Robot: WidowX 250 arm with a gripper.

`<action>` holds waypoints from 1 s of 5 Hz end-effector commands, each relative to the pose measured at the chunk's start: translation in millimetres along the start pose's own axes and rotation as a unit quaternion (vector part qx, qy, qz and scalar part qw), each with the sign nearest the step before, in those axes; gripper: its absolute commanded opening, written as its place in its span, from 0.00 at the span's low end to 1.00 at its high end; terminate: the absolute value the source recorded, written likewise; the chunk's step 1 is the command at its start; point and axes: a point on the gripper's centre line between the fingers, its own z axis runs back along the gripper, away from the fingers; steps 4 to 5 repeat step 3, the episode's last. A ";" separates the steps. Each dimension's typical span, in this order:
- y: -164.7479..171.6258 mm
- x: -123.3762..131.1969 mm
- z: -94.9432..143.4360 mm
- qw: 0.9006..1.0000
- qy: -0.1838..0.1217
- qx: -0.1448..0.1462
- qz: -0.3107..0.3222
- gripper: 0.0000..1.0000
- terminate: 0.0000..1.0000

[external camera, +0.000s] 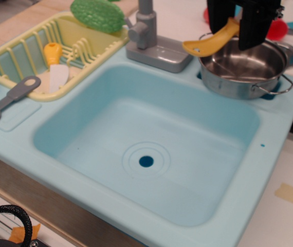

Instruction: Put brush into pot or pan

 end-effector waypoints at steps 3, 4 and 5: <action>6.0 12.5 3.9 0.999 -0.014 -0.008 -0.040 1.00 1.00; 6.0 12.5 3.9 0.999 -0.014 -0.008 -0.040 1.00 1.00; 6.0 12.5 3.9 0.999 -0.014 -0.008 -0.040 1.00 1.00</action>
